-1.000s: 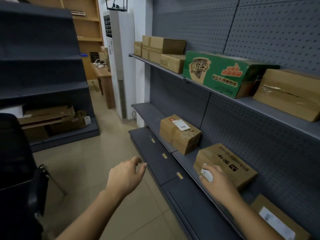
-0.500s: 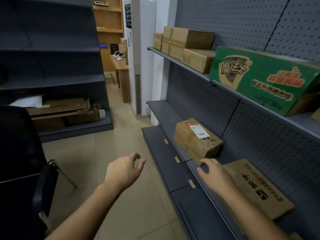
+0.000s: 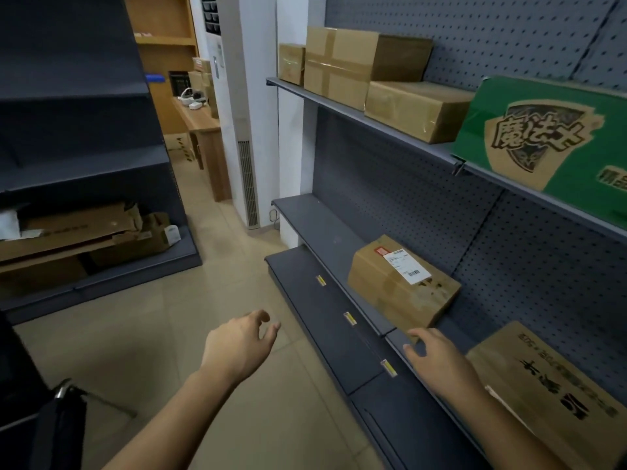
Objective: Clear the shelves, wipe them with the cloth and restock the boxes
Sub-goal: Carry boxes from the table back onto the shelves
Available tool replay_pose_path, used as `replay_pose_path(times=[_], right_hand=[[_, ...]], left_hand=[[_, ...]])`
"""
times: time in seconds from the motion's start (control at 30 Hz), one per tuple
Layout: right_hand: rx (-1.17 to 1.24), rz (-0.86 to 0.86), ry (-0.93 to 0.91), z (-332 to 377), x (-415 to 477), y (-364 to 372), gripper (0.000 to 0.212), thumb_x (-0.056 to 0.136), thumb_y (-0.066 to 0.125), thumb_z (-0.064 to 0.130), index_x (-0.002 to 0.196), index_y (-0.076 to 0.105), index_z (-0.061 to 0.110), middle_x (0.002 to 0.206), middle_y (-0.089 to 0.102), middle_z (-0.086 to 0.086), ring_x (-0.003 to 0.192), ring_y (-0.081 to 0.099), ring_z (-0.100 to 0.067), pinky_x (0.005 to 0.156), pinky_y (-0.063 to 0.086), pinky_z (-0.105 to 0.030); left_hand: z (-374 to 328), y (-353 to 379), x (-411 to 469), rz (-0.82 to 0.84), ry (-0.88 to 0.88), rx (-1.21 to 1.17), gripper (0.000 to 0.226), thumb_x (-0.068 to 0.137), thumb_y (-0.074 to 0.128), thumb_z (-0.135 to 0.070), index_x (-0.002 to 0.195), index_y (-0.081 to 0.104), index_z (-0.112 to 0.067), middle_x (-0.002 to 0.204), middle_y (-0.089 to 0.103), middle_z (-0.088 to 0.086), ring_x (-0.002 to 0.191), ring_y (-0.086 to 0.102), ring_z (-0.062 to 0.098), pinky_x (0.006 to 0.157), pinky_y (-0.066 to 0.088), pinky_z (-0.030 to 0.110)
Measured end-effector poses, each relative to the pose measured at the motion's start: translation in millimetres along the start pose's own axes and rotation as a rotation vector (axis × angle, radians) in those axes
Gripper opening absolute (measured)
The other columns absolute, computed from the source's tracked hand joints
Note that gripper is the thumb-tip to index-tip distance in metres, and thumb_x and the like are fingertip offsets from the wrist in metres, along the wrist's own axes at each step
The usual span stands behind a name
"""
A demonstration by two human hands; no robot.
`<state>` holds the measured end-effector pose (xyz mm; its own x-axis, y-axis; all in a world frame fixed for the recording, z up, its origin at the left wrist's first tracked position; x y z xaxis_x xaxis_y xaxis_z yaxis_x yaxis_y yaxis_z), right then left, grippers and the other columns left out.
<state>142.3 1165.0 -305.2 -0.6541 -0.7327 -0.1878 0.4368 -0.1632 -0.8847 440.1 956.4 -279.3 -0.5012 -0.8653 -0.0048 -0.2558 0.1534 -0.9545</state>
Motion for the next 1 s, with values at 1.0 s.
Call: replay_pose_path(times=[1.0], right_hand=[[0.142,-0.099,0.339,-81.5,200.5,-34.0,0.040,0.101,0.054,0.037,0.139,0.054,0.025,0.140,0.050,0.000,0.117,0.056,-0.020,0.096,0.052,-0.042]], left_hand=[[-132.7,71.9,297.3,0.157,0.282,-0.002,0.042,0.099,0.035,-0.063,0.122,0.059,-0.037,0.119,0.068,-0.010,0.108,0.065,0.018,0.078,0.050,0.032]])
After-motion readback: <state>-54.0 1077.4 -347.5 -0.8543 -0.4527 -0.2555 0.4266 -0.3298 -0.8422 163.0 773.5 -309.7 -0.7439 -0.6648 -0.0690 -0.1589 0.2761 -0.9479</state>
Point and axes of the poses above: each hand's wrist, its own x-axis towards the middle knuckle, its own y-axis out of the palm, z = x × y, the point moved 7 cm from there along x, towards the middle knuckle
